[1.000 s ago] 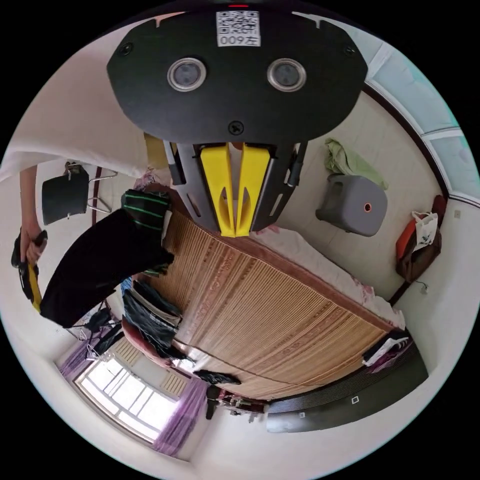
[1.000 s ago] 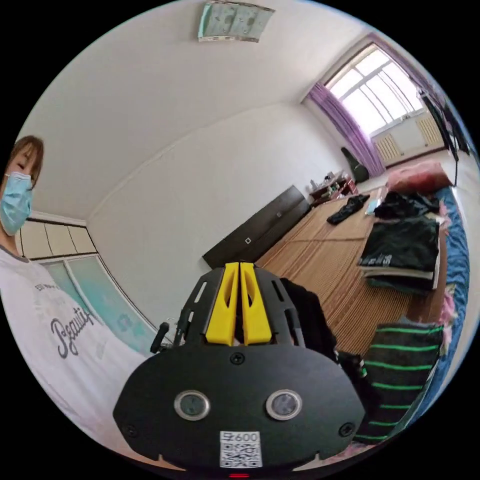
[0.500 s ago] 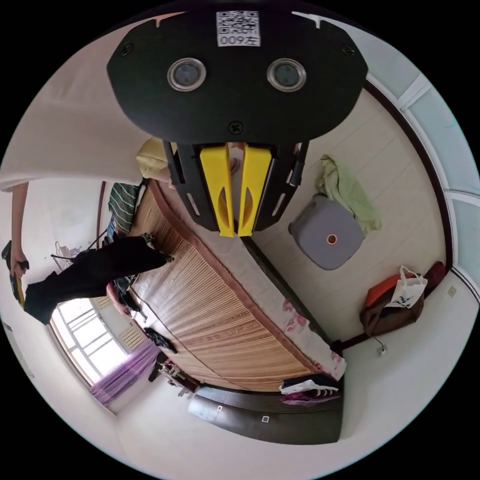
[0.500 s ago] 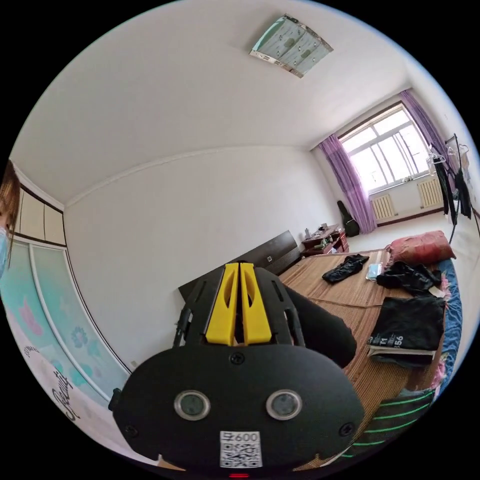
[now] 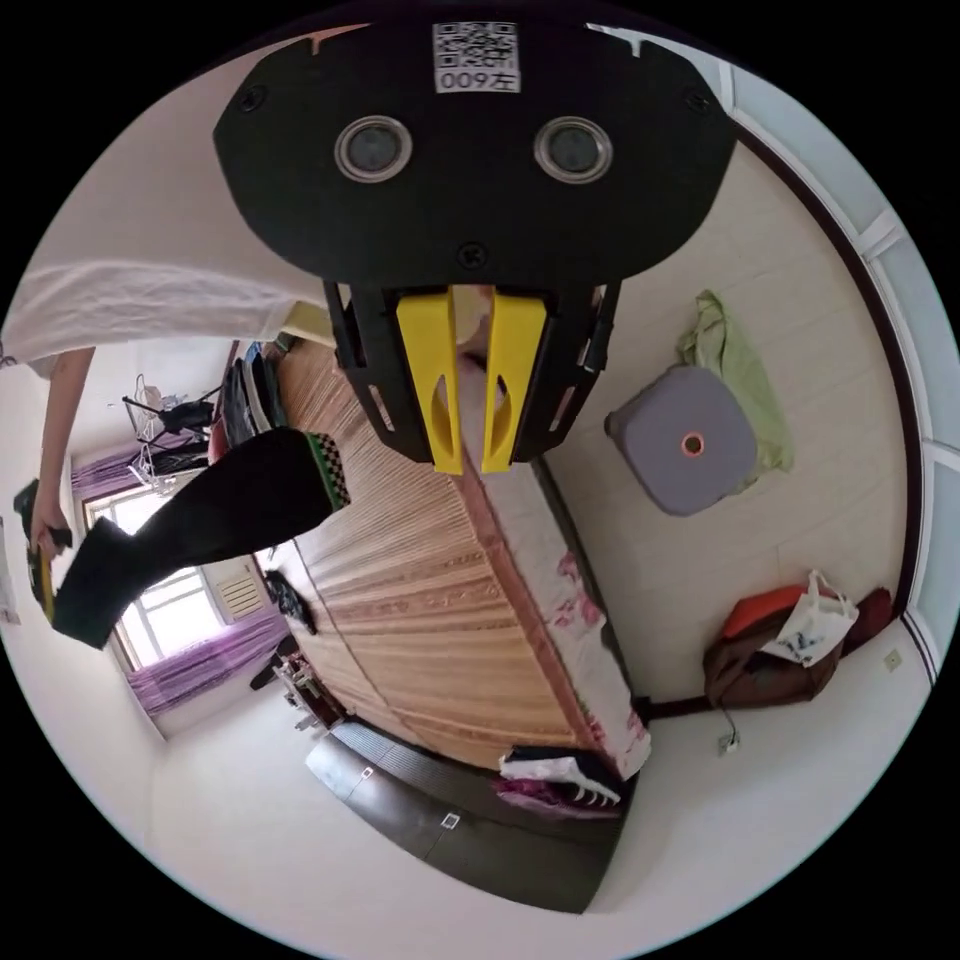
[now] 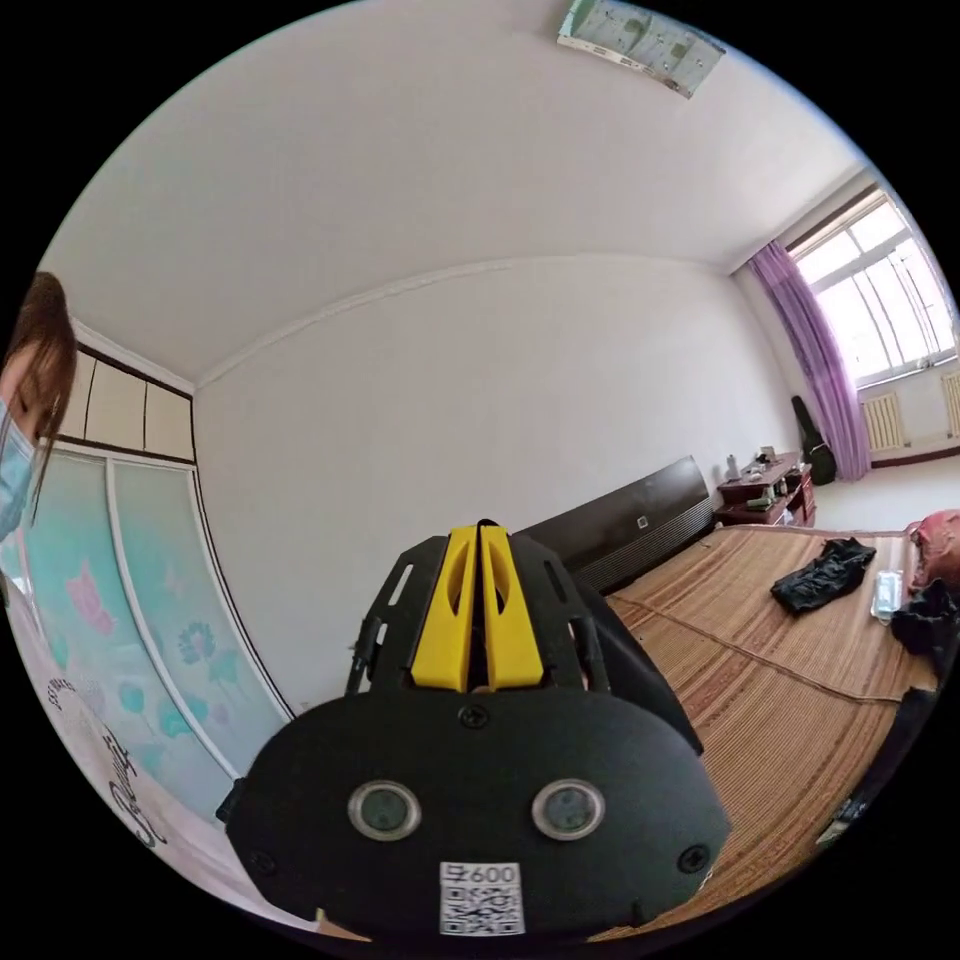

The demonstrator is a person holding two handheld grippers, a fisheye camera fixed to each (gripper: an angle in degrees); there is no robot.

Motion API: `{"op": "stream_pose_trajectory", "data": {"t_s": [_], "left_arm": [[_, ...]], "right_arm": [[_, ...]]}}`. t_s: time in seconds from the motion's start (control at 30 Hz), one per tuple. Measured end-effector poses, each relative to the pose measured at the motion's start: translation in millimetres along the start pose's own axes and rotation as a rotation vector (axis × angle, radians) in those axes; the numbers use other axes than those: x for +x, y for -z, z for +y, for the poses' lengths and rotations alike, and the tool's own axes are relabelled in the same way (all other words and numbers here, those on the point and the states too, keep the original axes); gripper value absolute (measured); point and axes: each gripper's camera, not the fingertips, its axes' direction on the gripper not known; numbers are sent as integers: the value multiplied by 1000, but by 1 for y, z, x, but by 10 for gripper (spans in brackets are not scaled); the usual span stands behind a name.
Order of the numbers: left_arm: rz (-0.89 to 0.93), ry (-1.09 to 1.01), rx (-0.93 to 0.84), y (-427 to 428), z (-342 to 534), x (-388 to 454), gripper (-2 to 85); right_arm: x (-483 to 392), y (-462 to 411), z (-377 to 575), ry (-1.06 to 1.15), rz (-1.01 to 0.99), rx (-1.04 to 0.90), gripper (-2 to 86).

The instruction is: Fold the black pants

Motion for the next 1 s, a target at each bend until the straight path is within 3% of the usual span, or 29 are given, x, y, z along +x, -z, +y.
{"op": "stream_pose_trajectory", "data": {"t_s": [0.2, 0.27, 0.33, 0.47, 0.57, 0.63, 0.67, 0.73, 0.77, 0.83, 0.93, 1.0], "left_arm": [[-17, 114, 197, 73, -63, 1, 24], [-83, 149, 204, 90, -66, -13, 24], [-276, 256, 163, 115, -66, -43, 24], [-335, 436, 142, 161, -77, -103, 21], [-351, 483, 132, 175, -126, -145, 14], [-419, 389, 9, 159, -215, -182, 8], [-437, 376, -28, 153, -243, -192, 7], [-405, 265, -139, 126, -377, -217, 4], [-373, 215, -162, 119, -416, -217, 4], [-244, -99, -179, 98, -567, -177, 3], [-161, -512, -237, 75, -708, -85, 3], [-164, -752, -226, 69, -755, -22, 4]], "right_arm": [[64, -155, 29, -98, -119, 37, -8], [89, -189, 39, -141, -138, 59, -8], [122, -232, 50, -139, -143, 11, -8], [183, -278, 88, -136, 22, -112, -8], [248, -295, 158, -328, 177, -163, -8], [288, -293, 235, -585, 410, -162, -8], [292, -294, 254, -610, 496, -173, -9], [293, -312, 325, -642, 950, -371, -9], [294, -318, 341, -651, 1068, -432, -9], [298, -331, 384, -736, 1383, -523, -8], [303, -337, 398, -876, 1657, -518, -8], [305, -347, 392, -870, 1740, -508, -8]]}}
